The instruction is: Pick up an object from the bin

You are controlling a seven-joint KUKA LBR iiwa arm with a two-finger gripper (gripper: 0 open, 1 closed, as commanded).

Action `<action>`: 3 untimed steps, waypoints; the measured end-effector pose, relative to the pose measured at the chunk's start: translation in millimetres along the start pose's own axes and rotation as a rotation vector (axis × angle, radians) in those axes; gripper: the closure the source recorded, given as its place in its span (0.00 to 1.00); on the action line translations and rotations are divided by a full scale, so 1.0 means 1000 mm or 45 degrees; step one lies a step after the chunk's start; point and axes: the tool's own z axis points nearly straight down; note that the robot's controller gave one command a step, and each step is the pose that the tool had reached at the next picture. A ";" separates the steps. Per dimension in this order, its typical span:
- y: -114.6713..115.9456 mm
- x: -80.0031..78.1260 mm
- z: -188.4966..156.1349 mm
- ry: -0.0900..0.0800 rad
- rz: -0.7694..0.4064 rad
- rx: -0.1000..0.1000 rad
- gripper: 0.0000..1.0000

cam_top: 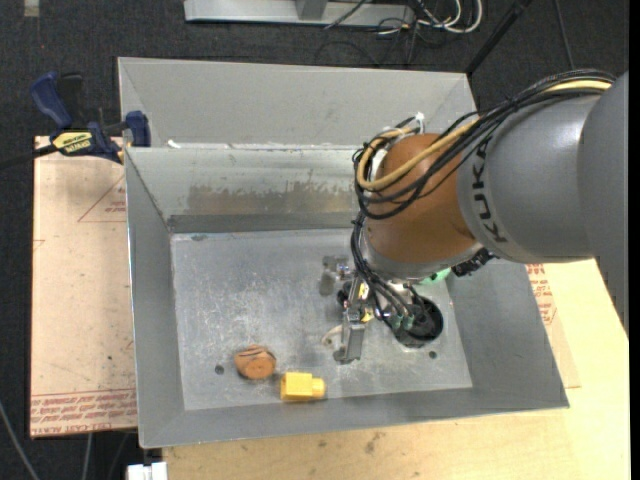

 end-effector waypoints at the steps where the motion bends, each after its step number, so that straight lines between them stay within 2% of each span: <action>1: 0.000 -0.002 -0.005 -0.009 0.003 -0.001 0.00; 2: -0.051 -0.022 0.037 -0.017 -0.228 -0.001 0.00; 3: -0.072 -0.022 0.038 -0.010 -0.235 0.000 0.00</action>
Offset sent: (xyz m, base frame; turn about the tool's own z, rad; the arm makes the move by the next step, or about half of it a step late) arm 0.0258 -0.0749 -0.0556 -0.2327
